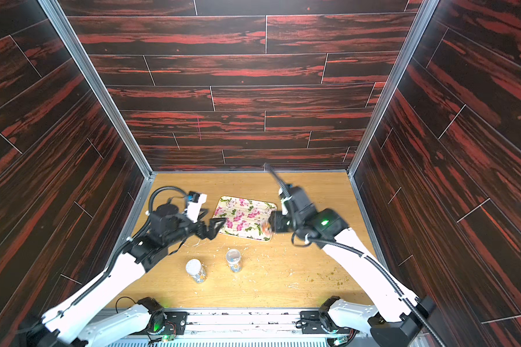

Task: Pour the candies out of the jar
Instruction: Pick up the jar from the center of the board.

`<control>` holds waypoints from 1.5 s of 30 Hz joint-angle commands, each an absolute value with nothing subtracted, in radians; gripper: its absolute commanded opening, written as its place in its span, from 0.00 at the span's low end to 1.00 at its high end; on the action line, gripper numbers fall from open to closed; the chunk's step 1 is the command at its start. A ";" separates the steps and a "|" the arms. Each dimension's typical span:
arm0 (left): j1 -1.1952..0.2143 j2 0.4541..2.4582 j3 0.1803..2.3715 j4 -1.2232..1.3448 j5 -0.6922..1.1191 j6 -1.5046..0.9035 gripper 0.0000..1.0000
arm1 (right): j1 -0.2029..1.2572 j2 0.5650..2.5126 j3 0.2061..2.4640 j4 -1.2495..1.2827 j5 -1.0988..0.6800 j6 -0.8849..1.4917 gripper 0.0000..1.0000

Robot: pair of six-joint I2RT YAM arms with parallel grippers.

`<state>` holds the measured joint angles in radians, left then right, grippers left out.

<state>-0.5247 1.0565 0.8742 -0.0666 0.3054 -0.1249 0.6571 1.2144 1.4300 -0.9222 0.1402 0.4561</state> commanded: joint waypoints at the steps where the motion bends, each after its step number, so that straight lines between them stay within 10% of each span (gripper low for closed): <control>1: -0.570 1.095 0.938 0.052 0.459 0.062 1.00 | 0.634 1.257 1.560 -0.961 -0.002 0.325 0.43; 26: -0.687 1.251 1.080 0.060 0.655 0.272 1.00 | 0.612 1.290 1.770 -1.073 -0.397 0.182 0.43; 45: -0.688 1.232 1.037 0.141 0.760 0.154 0.68 | 0.612 1.293 1.760 -1.057 -0.455 0.180 0.42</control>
<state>-0.6876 1.2507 1.0458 0.0937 0.7254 0.1841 0.6147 1.3087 1.7596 -1.0618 -0.4179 0.2024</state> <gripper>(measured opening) 0.679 0.562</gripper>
